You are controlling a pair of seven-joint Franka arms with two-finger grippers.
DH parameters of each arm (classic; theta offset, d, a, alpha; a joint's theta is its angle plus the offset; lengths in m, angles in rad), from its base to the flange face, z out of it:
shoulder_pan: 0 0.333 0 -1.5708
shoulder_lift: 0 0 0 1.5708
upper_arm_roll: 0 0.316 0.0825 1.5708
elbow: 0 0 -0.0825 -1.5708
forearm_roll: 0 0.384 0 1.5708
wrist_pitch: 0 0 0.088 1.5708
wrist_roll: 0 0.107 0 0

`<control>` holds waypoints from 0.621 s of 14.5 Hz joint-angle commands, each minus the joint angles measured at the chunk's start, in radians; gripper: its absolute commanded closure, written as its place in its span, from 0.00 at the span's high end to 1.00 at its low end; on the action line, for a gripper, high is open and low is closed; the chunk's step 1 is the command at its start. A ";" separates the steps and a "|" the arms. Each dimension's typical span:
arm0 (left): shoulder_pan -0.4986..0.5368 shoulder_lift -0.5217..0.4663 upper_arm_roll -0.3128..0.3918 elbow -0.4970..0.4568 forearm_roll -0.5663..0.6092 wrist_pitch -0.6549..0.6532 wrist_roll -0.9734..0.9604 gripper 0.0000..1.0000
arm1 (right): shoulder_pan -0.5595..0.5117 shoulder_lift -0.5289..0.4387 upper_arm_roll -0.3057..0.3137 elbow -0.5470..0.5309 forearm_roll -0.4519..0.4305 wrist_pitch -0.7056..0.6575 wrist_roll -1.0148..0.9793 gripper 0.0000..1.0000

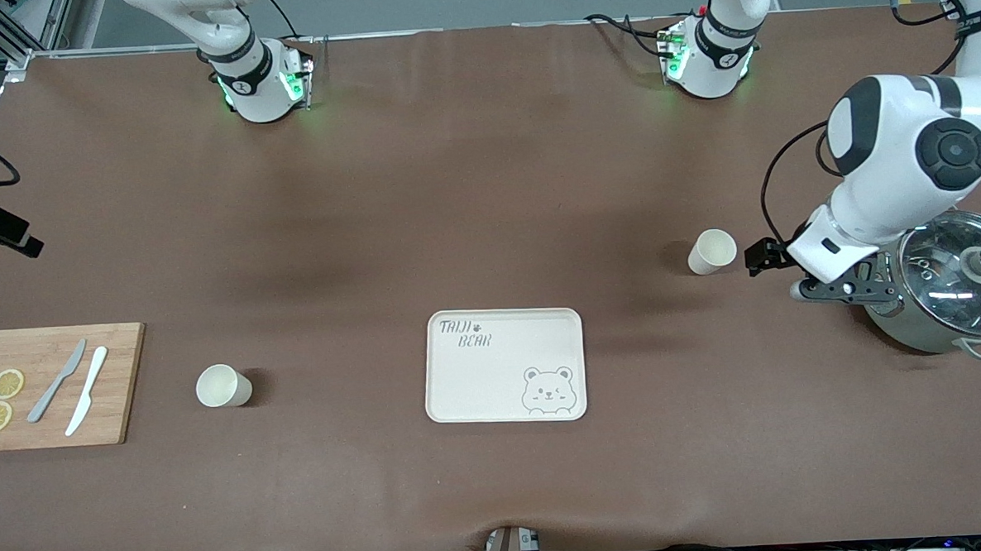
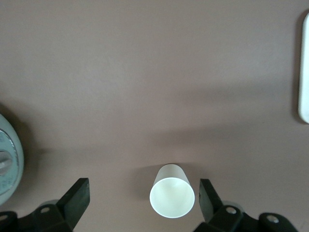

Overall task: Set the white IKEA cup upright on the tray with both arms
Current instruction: 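Reach the left gripper down to the white cup beside the pot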

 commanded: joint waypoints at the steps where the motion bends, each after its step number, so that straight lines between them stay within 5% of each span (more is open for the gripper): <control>1: 0.010 -0.097 -0.007 -0.201 -0.018 0.160 0.009 1.00 | -0.015 -0.001 0.018 0.037 0.003 -0.019 -0.001 1.00; 9: 0.013 -0.099 -0.010 -0.513 -0.043 0.605 0.010 1.00 | 0.008 0.019 0.020 0.029 0.000 -0.013 -0.007 1.00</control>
